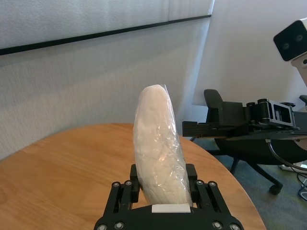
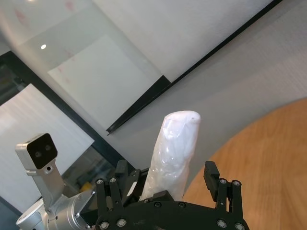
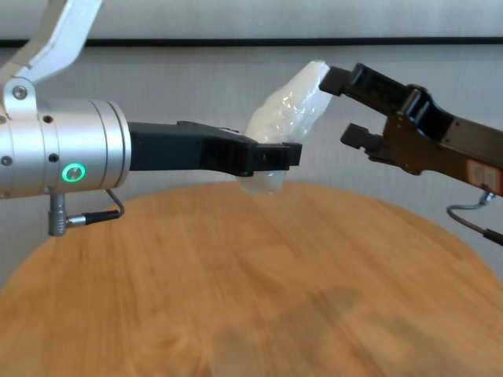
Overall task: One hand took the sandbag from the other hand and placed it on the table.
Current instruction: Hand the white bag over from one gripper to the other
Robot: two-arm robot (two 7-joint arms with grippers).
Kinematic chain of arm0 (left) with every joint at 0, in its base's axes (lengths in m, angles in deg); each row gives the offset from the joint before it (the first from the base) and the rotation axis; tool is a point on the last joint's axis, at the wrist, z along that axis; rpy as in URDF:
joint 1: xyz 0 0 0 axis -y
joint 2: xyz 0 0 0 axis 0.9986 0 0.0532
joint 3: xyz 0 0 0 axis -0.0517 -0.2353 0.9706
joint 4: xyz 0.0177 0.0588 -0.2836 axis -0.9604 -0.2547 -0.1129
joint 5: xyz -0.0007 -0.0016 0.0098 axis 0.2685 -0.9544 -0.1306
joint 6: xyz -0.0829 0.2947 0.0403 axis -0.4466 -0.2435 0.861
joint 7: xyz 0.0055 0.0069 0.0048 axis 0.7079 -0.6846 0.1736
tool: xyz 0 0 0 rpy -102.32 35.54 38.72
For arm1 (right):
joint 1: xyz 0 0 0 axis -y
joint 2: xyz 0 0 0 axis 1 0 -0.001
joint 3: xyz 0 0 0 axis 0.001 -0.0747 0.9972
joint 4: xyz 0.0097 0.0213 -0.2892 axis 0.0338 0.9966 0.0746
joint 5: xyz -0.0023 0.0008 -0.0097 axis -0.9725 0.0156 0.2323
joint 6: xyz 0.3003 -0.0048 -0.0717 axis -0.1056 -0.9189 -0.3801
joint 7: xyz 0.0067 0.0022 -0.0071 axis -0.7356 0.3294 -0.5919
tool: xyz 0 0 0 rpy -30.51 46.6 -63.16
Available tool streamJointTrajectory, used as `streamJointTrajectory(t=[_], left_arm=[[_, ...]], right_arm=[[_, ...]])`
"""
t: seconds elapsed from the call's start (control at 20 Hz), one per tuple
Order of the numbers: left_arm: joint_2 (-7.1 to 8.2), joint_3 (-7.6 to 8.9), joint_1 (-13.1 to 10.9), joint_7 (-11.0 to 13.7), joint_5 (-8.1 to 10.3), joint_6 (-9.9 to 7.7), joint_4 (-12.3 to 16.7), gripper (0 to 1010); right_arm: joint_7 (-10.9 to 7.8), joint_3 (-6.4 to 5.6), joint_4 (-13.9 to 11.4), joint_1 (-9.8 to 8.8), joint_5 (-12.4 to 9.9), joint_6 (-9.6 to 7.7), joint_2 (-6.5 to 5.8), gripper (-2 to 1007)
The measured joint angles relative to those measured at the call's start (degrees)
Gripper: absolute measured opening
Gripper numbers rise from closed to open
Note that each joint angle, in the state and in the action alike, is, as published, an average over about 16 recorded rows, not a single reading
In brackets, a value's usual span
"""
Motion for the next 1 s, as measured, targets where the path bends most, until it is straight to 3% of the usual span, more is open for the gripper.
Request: streamJointTrajectory(t=[1.0], left_arm=[[0.00,0.00,0.0,0.0,0.00,0.00,0.0,596]], right_arm=[[-1.94,5.11,8.0,6.56,-0.6,1.84,3.33,1000]])
